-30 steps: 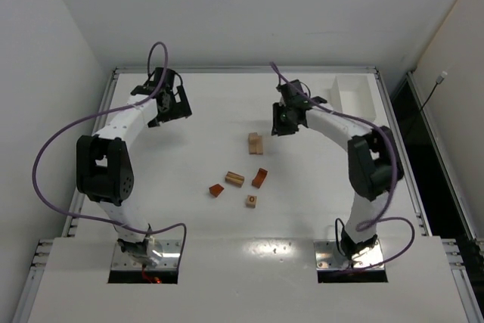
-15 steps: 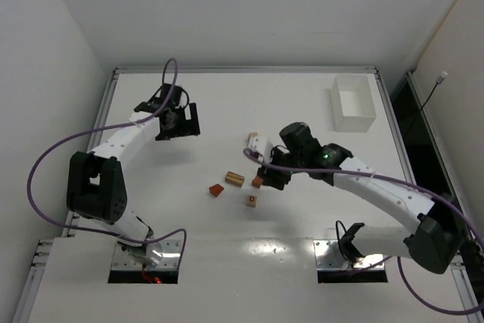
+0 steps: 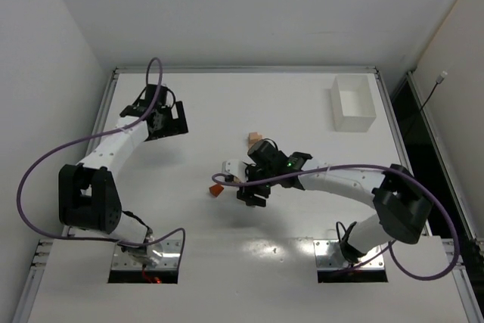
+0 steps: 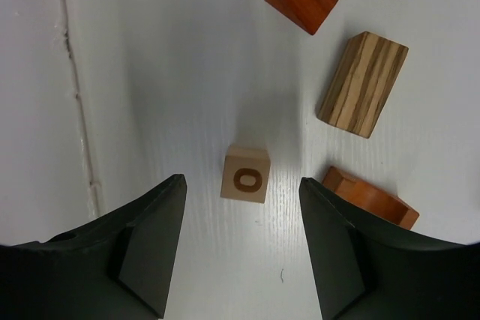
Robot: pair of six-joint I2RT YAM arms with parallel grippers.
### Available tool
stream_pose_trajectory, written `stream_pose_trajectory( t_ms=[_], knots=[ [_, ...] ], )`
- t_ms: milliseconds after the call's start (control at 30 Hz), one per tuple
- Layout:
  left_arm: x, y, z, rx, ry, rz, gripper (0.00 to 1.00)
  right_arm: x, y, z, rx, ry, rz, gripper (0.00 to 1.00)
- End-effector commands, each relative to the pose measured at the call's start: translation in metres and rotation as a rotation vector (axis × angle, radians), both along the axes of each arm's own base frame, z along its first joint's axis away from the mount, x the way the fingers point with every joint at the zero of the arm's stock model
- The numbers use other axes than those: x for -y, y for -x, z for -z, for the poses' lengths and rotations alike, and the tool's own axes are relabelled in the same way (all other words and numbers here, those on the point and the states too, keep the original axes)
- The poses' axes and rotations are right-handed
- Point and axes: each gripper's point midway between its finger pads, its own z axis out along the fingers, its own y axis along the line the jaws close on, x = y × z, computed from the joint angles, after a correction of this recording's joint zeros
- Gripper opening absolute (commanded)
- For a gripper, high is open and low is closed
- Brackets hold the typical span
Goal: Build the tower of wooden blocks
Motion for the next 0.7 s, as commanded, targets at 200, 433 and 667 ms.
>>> stream_pose_trajectory(
  t_ms=[200, 433, 667],
  knots=[
    [-0.024, -0.006, -0.009, 0.022, -0.012, -0.049, 0.97, -0.032, -0.025, -0.007, 0.016, -0.052, 0.056, 0.59],
    [-0.029, -0.013, 0.000, -0.026, -0.008, -0.061, 0.97, -0.031, -0.022, 0.002, -0.004, -0.025, 0.026, 0.59],
    [-0.027, -0.016, 0.002, -0.038, -0.001, -0.056, 0.97, -0.013, -0.008, 0.021, -0.031, 0.031, 0.009, 0.58]
  ],
)
